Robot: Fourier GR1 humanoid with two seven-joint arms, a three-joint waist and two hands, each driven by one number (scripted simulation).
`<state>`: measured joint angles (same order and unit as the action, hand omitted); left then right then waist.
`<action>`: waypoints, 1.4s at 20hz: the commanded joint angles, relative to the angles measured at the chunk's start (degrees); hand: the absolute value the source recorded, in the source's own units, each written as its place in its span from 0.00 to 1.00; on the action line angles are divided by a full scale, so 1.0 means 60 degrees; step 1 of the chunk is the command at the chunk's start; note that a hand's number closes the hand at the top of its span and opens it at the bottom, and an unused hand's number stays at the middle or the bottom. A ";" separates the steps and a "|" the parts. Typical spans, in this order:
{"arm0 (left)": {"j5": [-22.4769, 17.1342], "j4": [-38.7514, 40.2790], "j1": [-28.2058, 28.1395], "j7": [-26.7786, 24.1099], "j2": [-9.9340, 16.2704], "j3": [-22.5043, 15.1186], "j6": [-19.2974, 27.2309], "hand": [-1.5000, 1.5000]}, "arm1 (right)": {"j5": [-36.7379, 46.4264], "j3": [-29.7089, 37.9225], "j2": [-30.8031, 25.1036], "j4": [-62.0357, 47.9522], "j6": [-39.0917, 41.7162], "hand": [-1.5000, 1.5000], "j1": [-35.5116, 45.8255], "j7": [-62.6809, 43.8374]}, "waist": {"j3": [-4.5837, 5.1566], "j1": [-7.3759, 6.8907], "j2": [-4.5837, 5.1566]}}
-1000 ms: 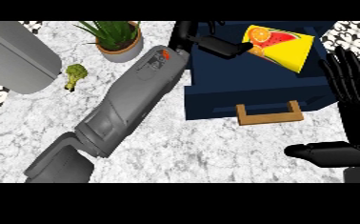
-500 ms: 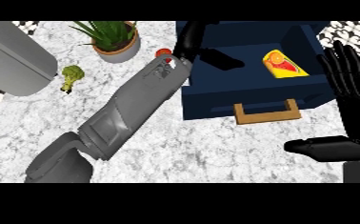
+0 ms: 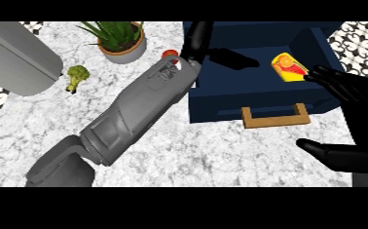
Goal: Pick up the cup, place it into the drawer and close the drawer
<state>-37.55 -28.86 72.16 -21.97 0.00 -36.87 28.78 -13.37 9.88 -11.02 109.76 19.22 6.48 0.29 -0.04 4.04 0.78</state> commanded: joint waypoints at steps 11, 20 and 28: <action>-0.0330 -0.1459 -0.0201 0.0612 0.1105 0.1286 -0.0254 0.00 | 0.2162 -0.0450 -0.1386 0.1109 0.1029 1.00 -0.0932 0.0016 | 0.0007 -0.0718 -0.0176; -0.0054 -0.4919 -0.2265 0.1798 0.2690 0.1326 0.0100 0.00 | 0.4467 -0.1108 -0.1027 0.0121 0.0066 1.00 -0.0674 0.0334 | 0.0002 -0.1012 -0.0223; -0.0356 -0.6413 -0.3898 0.2004 0.4075 0.1925 -0.0863 0.00 | 0.7848 -0.2960 -0.0989 -0.1774 -0.1055 1.00 0.0383 0.0763 | 0.0004 -0.1181 -0.0168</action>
<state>-39.34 -61.69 52.35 -11.99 20.72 -25.90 24.86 25.26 -4.28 -16.19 105.64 15.51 6.22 2.56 0.02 -2.11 -0.21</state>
